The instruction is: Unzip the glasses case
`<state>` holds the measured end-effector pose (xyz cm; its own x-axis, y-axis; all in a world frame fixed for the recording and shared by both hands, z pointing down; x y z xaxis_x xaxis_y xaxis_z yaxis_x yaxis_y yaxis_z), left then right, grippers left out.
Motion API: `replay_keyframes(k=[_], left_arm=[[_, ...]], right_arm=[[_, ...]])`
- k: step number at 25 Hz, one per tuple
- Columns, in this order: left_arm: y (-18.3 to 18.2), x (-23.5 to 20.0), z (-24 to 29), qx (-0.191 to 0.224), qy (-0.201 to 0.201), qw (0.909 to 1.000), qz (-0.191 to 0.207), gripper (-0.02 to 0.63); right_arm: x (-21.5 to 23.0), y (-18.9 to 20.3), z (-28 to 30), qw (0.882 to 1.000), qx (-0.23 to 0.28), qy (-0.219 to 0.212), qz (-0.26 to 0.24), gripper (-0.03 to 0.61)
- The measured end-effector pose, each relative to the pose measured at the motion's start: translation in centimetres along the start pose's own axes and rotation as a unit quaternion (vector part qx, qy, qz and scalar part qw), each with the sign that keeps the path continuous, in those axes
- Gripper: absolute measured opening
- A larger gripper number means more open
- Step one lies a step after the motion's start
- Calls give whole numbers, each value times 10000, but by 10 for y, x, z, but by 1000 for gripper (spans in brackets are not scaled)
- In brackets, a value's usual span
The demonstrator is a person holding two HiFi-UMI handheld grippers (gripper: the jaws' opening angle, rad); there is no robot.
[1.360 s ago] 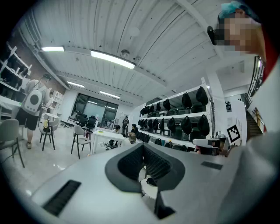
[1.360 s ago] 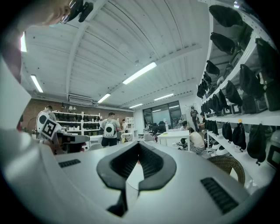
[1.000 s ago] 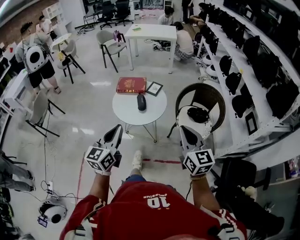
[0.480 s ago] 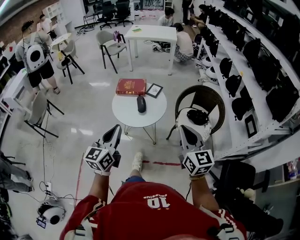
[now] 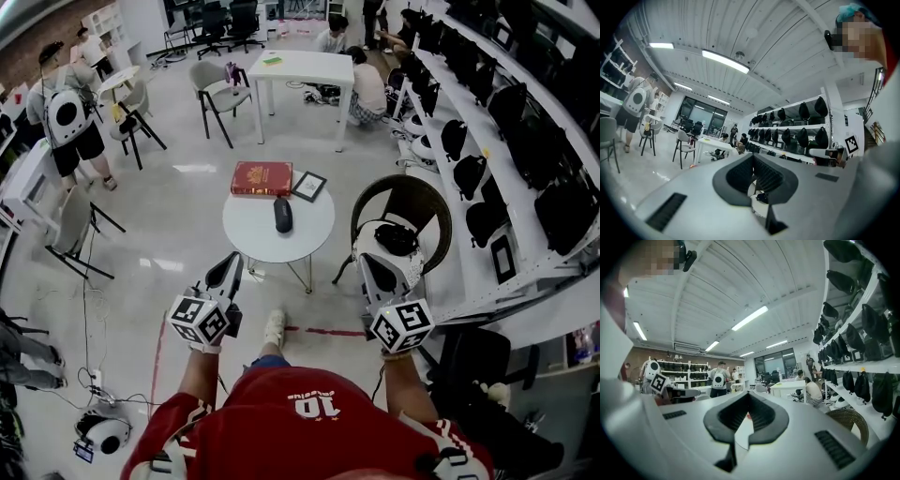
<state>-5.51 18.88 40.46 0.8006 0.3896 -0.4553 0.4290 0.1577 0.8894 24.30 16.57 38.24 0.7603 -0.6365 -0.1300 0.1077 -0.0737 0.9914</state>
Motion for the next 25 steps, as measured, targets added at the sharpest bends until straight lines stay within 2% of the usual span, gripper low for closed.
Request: replay_keyframes(k=[9,19,25], left_arm=[[-27,-42,47,-48,-27,10000,-76,9],[-75,-110,136,-60,252,9996,-133,9],[-91,-148,185,-226,457,9984,-265,9]], right_arm=[[27,-7,60,10000,-38,26,-34,14],[58,-25,154,9992,-1,355,-155,15],[74,-29,205,9980,-90,611,-126,15]])
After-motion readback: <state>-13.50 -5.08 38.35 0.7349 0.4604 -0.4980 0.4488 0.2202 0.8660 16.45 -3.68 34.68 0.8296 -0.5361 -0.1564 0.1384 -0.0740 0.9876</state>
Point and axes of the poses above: the fingertips, and each gripper's own axes: z forward along the fingers, x to its right, y out of its underside, the point moved 4 cm from there along -z, backward along the fingers, and after that the axes turned 14 degrees about -z, right-handed, at the moved point
